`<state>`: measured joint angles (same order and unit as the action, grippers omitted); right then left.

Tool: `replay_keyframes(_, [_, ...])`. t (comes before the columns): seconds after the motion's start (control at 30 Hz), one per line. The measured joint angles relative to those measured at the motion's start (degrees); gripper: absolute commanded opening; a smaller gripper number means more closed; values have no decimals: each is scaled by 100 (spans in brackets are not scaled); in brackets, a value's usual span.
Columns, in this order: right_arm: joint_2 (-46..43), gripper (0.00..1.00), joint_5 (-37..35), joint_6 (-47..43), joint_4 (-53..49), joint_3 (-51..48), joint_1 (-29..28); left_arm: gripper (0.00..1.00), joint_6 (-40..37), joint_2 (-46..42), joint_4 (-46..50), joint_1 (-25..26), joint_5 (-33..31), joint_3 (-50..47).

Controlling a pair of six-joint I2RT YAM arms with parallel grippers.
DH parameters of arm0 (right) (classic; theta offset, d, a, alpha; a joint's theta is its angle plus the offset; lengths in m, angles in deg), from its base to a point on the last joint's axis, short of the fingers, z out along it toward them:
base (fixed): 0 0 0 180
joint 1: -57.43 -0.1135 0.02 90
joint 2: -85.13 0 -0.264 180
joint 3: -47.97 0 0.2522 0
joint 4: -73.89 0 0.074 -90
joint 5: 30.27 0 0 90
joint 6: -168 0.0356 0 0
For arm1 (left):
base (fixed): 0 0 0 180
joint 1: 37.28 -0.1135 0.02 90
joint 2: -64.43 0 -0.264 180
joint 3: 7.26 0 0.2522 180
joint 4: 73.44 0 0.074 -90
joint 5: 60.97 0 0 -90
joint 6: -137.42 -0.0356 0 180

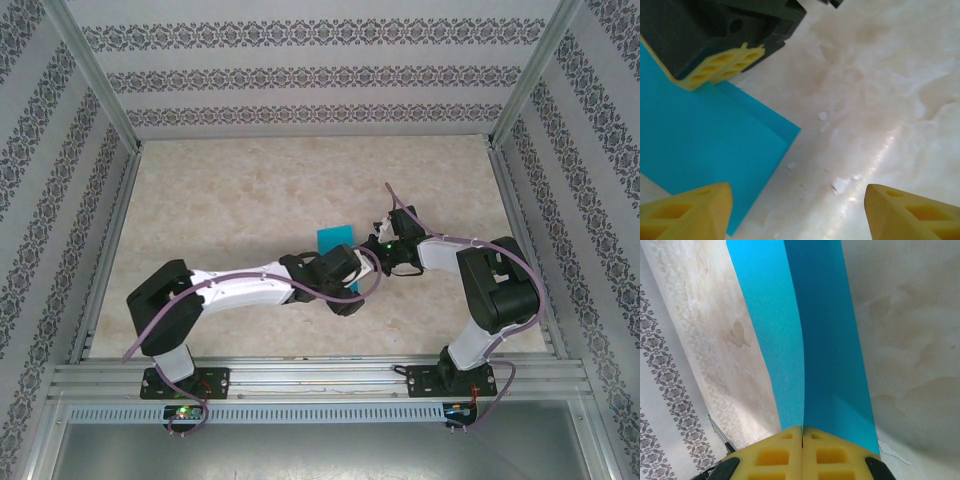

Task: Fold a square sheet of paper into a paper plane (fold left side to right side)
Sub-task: Fold the triangle a second time at the center of the table.

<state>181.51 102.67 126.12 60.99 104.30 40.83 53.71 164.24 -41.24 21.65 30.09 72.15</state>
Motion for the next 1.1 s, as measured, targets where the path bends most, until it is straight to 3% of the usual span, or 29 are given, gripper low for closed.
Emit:
replay_keyframes(0.27, [-2, 0, 0, 22, 4, -70, -2, 71, -243, 728, 264, 63, -822, 614])
replay_keyframes(0.57, [-31, 0, -22, 85, 9, -116, 0, 38, -310, 922, 404, 63, -1014, 811])
replay_keyframes(0.83, [-136, 1, -46, 133, 24, -122, 0, 15, -264, 909, 415, 63, -990, 793])
replay_keyframes(1.0, [-229, 9, -48, 129, 22, -125, 0, 8, -197, 780, 411, 57, -881, 706])
replay_keyframes(1.1, [-352, 19, -68, 107, 24, -125, 28, 5, -127, 658, 398, 13, -745, 647])
